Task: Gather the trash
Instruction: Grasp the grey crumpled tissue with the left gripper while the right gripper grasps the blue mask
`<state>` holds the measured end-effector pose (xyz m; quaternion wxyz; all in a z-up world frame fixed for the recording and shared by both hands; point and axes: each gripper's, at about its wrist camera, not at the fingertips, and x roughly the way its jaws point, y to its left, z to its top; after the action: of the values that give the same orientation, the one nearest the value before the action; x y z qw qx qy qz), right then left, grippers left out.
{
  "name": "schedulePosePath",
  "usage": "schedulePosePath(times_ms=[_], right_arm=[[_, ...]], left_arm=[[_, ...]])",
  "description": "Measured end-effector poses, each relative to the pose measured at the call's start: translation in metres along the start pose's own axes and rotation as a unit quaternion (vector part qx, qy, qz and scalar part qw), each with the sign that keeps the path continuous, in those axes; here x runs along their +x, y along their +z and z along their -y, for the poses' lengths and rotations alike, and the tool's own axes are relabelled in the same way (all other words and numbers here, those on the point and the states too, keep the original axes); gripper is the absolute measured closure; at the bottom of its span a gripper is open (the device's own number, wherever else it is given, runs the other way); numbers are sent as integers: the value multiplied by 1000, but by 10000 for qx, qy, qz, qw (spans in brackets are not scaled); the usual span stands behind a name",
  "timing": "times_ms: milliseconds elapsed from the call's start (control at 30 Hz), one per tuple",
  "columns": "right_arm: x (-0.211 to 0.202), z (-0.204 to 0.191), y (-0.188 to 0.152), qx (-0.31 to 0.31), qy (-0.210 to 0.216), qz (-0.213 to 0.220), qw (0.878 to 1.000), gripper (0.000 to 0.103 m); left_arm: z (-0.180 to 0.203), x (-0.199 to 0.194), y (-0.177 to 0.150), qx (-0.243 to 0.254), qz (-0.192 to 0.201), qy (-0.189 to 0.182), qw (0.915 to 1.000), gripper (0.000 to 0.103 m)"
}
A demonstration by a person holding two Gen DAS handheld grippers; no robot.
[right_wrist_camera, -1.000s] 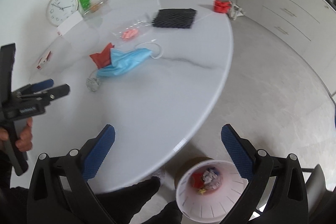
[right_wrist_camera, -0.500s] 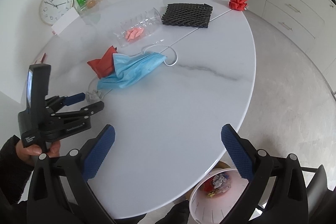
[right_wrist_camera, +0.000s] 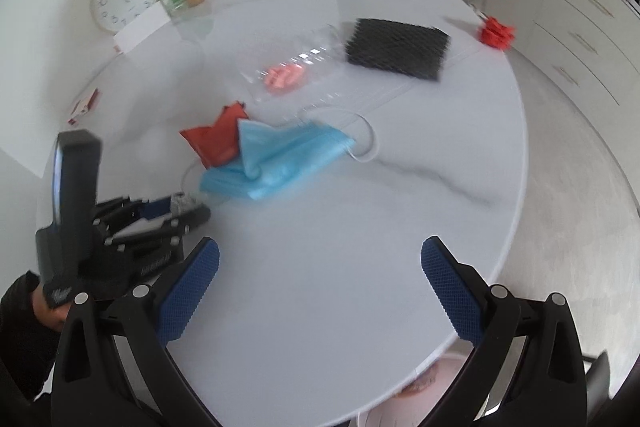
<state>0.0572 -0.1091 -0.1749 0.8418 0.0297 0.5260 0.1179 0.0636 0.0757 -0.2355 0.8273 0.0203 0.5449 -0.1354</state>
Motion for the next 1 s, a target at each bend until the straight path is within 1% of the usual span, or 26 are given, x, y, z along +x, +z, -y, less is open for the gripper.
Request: schedulePosePath(times_ms=[133,233,300,400,433,467,500,567,600,667,700,733,833,1000], right_arm=[[29,-14,21,-193,148,-43,9997,3],[56,-28,32,-419,54,-159,9990,3],[75,-34,36,-562,-29,-283,9980,8],[96,-38,39,-660,-221,-515,9962,19],[101,-38,39,-659,-252,-598,9957,26],[104,-38,38,-644,-267,-685,9952,36],[106,-36,38,-593,-243,-739,9952,41],[104,-34,37,-524,-217,-763,9955,58],[101,-32,37,-497,-166,-799,9954,62],[95,-31,37,-447,-42,-858,9953,77],[92,-31,38,-419,27,-870,9953,80],[88,-30,38,-392,77,-872,9954,83],[72,-27,38,-352,148,-830,9958,83],[50,-22,30,-335,77,-871,9956,83]], left_arm=[[-3,-15,-2,-138,107,-86,9998,67],[-7,-28,-6,-185,169,-124,9996,67],[-9,-34,-9,-214,185,-160,9995,67],[-14,-38,-15,-289,153,-214,9992,67],[-16,-38,-15,-298,148,-210,9992,67],[-18,-38,-16,-311,139,-206,9992,67],[-20,-38,-17,-323,122,-202,9992,67],[-23,-38,-17,-354,111,-190,9991,67],[-25,-38,-16,-382,110,-198,9990,67],[-26,-40,-16,-425,113,-215,9988,67],[-27,-40,-16,-444,128,-218,9987,67],[-27,-42,-15,-464,149,-226,9986,67],[-27,-48,-13,-482,216,-256,9983,67],[-20,-58,-13,-453,302,-335,9980,67]])
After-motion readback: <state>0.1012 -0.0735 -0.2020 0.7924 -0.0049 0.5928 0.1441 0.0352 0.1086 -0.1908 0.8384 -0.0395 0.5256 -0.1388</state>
